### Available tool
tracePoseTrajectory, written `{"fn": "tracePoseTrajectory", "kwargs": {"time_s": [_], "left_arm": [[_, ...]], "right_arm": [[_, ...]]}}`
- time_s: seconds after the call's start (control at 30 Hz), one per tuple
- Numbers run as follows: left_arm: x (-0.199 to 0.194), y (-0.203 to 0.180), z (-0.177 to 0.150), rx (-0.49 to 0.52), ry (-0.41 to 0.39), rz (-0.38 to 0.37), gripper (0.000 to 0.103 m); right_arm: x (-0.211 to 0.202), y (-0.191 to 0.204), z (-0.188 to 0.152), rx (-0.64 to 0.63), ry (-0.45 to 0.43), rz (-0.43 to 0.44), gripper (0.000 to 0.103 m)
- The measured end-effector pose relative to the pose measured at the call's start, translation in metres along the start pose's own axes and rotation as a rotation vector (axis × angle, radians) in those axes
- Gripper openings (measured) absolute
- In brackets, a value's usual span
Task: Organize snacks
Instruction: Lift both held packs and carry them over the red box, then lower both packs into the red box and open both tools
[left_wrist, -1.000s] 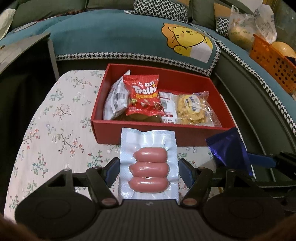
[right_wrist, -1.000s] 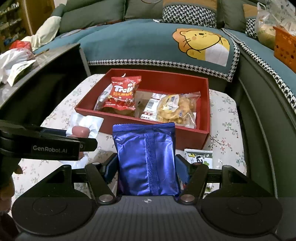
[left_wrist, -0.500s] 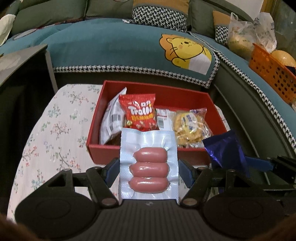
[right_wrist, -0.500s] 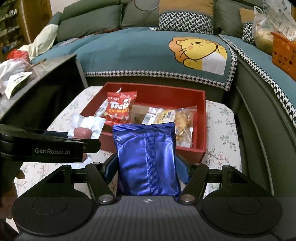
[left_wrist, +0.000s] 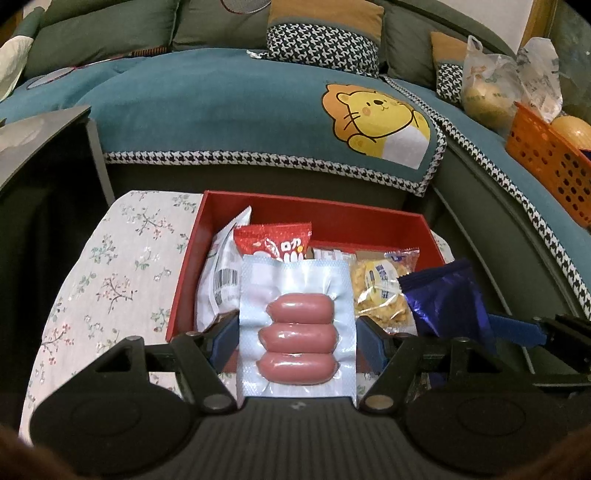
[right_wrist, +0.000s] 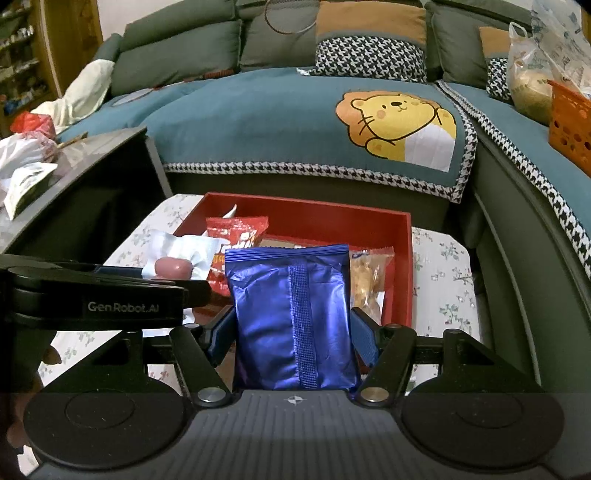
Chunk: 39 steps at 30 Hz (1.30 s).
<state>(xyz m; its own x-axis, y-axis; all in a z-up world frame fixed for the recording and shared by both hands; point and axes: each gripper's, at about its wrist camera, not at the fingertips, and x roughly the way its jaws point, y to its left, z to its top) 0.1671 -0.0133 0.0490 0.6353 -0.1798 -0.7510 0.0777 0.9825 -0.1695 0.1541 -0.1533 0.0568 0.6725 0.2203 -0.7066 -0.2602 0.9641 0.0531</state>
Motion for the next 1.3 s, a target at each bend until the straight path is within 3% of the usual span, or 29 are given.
{"fn": "tracePoseTrajectory", "kwargs": {"time_s": [0.63, 1.3], "left_arm": [[0.036, -0.007, 0.029, -0.005, 0.0, 0.028, 0.103], [0.099, 0.001, 0.042, -0.031, 0.061, 0.099, 0.103]], "right_arm": [[0.022, -0.012, 0.02, 0.019, 0.002, -0.018, 0.071], [0.089, -0.027, 0.033, 0.022, 0.076, -0.005, 0.072]]}}
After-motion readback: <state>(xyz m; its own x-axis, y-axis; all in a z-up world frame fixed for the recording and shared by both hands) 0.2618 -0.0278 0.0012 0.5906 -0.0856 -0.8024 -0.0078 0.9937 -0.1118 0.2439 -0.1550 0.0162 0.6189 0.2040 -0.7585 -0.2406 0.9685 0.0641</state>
